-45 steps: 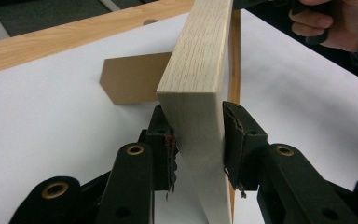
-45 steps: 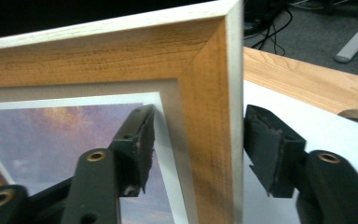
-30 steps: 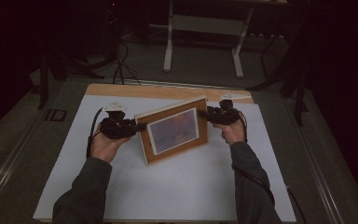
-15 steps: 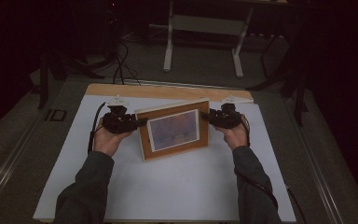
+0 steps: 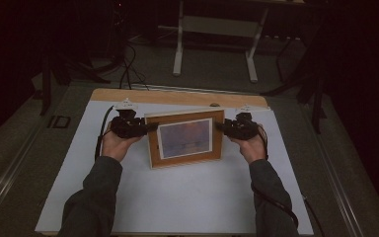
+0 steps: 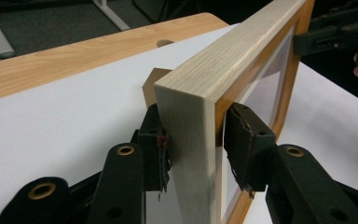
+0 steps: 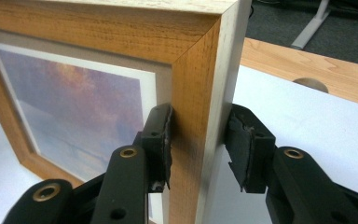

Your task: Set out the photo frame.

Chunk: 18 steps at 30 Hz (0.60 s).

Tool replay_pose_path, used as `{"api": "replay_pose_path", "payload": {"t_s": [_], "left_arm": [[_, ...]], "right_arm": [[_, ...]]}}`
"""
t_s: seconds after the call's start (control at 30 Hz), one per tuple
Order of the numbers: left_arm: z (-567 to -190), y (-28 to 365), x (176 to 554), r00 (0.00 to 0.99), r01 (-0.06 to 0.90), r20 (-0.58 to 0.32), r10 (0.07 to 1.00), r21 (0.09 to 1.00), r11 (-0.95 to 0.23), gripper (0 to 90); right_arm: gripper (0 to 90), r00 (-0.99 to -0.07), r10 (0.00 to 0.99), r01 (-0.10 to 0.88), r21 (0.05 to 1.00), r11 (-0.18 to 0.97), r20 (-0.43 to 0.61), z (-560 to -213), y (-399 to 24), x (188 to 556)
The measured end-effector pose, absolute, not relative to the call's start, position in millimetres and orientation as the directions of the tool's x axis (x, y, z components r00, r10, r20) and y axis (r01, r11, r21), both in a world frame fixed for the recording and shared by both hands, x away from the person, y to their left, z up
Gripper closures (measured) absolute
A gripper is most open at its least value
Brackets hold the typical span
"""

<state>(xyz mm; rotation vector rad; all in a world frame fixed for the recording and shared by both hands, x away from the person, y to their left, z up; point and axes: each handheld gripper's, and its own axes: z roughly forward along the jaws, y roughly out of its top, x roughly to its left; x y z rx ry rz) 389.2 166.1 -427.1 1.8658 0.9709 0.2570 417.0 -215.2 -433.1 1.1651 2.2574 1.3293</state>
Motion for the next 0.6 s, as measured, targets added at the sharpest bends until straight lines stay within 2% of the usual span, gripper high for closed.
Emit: {"api": "replay_pose_path", "payload": {"t_s": [0.6], "left_arm": [[-431.5,164.3,399.6,0.672,0.507,-0.252,0.696,0.842,-0.185,58.3]], "right_arm": [[62.3,-0.624,0.768,0.507,0.824,0.255,0.146,-433.2,-221.1,397.9]]}}
